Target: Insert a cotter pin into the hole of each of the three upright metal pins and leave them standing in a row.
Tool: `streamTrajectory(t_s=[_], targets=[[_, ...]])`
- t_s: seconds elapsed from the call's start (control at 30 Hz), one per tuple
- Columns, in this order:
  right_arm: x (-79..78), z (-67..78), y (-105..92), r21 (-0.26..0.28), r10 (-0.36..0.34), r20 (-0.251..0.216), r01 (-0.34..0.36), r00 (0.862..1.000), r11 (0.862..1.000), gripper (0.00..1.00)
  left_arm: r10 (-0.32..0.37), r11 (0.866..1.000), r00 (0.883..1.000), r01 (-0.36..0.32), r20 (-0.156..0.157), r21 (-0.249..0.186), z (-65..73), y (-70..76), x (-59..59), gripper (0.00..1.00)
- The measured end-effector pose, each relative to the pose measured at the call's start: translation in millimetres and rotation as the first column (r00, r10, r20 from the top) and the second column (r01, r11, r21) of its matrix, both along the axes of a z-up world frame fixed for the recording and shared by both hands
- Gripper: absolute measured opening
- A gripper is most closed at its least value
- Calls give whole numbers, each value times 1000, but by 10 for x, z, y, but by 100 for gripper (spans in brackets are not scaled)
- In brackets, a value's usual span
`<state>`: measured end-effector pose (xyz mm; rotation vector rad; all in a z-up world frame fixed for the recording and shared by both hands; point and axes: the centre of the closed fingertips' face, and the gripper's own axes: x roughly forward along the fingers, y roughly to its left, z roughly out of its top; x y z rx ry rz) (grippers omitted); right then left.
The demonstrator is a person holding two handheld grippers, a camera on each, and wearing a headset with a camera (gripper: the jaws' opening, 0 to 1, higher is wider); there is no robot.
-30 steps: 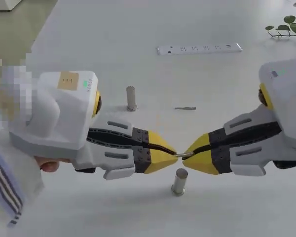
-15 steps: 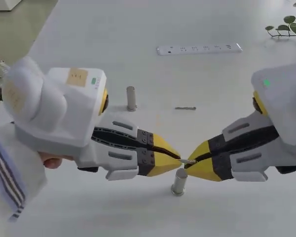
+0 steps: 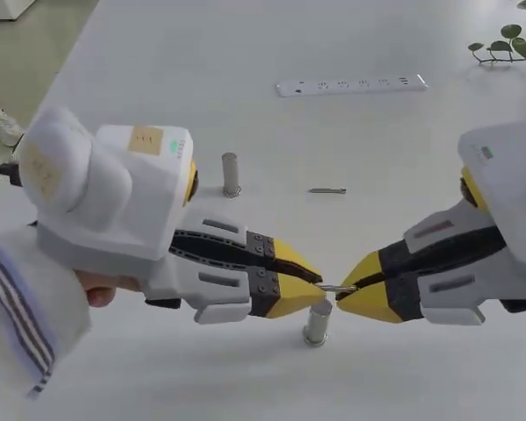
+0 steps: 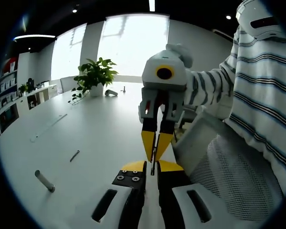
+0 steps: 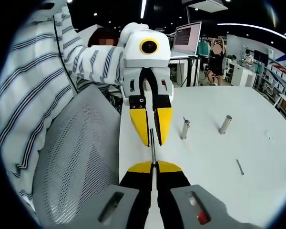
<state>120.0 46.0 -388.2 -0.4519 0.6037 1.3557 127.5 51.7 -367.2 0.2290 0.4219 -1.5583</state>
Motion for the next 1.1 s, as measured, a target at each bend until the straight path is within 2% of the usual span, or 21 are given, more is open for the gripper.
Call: streamTrajectory(t_s=[0.13,0.23,0.33,0.4,0.6,0.77,0.97,1.1], targets=[[27,-21,-82,-14,-22,7,22,1000,1000,0,12,1000,1000,-12,1,11,-55,6,15,15],[42,-52,-152,-25,-44,11,44,999,999,0,19,999,1000,-19,1,26,-113,-3,21,16],[37,-120,-226,-46,-55,12,56,998,997,0,34,998,999,-35,26,60,-186,-7,50,25],[27,-168,-269,-54,-58,13,58,998,997,0,33,997,999,-34,22,68,-219,-18,44,28],[47,-279,-392,-79,-96,7,97,995,992,0,24,993,998,-30,54,114,-340,-54,42,28],[54,-421,-474,-115,-111,8,111,994,987,0,16,989,998,-26,68,144,-438,-104,59,26],[44,-534,-480,-131,-117,2,116,993,985,0,43,988,997,-52,64,145,-471,-170,123,26],[58,-595,-484,-140,-130,0,129,991,982,0,44,984,997,-55,68,170,-549,-175,137,26]])
